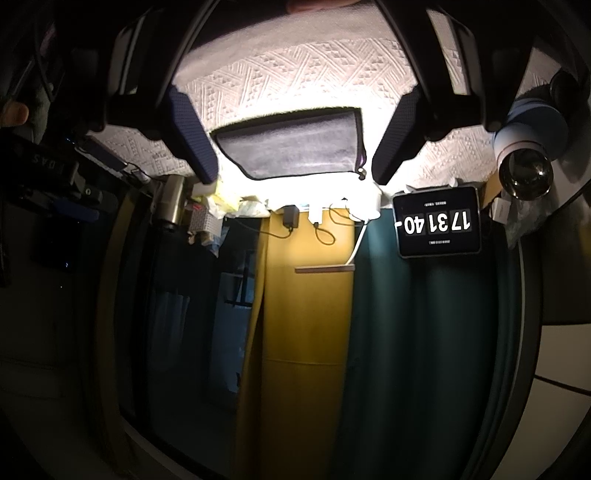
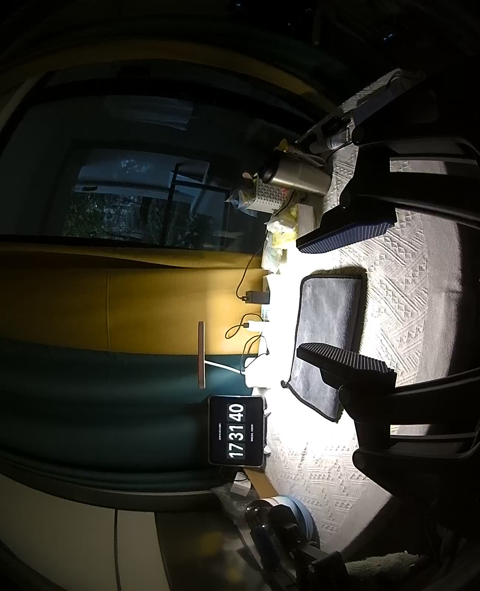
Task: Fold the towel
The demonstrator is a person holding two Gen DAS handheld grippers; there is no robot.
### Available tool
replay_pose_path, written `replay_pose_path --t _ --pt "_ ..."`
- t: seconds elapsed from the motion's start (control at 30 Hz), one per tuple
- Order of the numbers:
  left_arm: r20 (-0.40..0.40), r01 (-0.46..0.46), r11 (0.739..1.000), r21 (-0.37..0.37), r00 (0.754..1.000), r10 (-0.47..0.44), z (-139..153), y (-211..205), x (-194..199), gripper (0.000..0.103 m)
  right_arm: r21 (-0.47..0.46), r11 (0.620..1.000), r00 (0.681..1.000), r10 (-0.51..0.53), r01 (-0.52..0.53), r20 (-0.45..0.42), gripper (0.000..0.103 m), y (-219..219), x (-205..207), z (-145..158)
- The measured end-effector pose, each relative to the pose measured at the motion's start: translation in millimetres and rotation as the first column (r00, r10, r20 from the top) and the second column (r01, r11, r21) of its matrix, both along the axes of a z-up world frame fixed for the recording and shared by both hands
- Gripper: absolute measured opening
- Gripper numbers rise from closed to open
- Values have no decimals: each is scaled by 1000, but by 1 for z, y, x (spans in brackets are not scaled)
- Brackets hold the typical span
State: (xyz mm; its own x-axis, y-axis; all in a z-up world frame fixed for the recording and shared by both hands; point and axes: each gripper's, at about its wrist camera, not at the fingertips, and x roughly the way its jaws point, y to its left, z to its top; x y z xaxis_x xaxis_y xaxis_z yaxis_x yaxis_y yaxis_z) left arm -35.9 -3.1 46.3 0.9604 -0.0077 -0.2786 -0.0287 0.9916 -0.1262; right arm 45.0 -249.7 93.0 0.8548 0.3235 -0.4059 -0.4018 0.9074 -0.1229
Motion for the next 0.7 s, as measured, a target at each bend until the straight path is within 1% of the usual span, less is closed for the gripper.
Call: replay_pose_path --t 0.7 --pt "3 1 1000 0 1000 -1 -1 -2 0 86 4 1000 1000 1 -1 0 54 1 0 -1"
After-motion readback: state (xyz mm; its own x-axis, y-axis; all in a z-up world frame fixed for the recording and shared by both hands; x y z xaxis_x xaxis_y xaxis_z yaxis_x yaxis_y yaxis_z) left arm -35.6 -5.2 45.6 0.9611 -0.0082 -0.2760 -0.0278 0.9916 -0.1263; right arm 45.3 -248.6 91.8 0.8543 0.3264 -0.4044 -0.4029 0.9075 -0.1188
